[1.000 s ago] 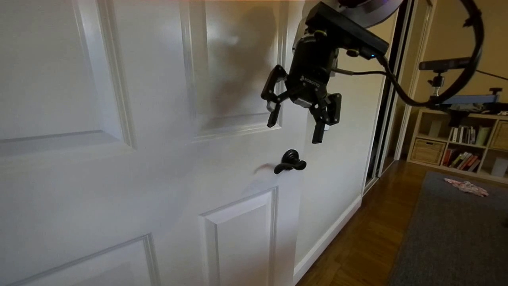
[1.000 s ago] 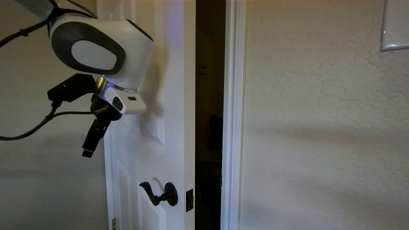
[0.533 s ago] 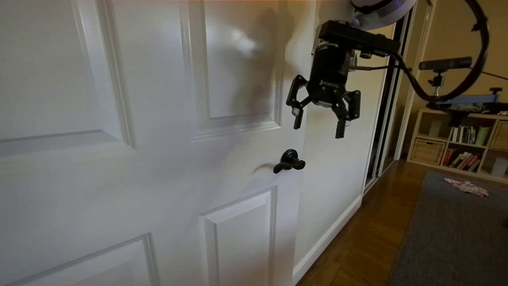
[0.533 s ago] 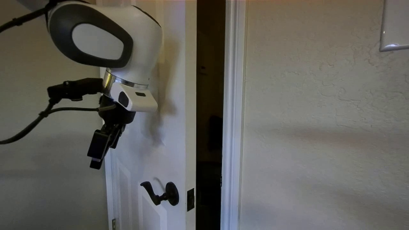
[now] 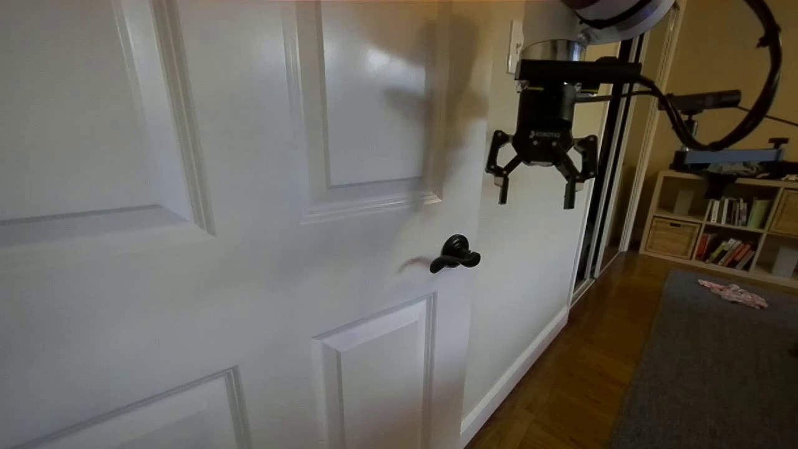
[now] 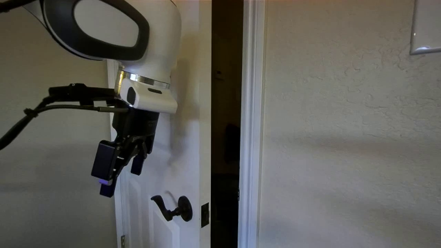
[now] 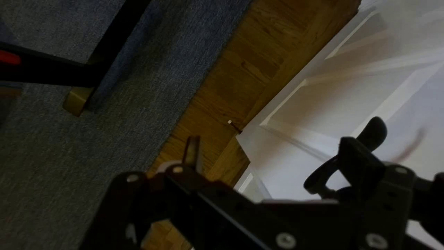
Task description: Open the door
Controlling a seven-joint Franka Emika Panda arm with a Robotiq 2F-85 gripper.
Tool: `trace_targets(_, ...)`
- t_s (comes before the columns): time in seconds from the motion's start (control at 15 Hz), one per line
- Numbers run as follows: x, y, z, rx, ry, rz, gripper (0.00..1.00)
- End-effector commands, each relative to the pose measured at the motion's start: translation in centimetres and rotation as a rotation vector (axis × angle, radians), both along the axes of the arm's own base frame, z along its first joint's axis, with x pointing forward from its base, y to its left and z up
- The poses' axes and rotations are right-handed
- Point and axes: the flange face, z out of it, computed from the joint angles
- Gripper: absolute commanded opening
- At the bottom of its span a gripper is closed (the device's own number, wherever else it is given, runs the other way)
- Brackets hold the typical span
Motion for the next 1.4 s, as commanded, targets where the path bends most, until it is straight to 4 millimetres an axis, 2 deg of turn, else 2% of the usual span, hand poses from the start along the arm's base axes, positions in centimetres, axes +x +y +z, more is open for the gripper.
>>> trace_targets(0.0, -1.0, -2.5, -0.4, -0.065, 0.013, -0.100, 1.00)
trace_targets(0.27, -0.7, -5.7, -1.6, -0.100, 0.017, -0.182, 1.00)
trace_targets(0.6, 1.1, -8.9, -2.8, -0.121, -0.064, -0.251, 1.00)
trace_targets(1.0, 3.6, -11.2, -4.4, -0.125, -0.166, -0.315, 1.00)
trace_targets(1.33, 6.5, -12.3, -4.6, -0.122, -0.234, -0.323, 1.00)
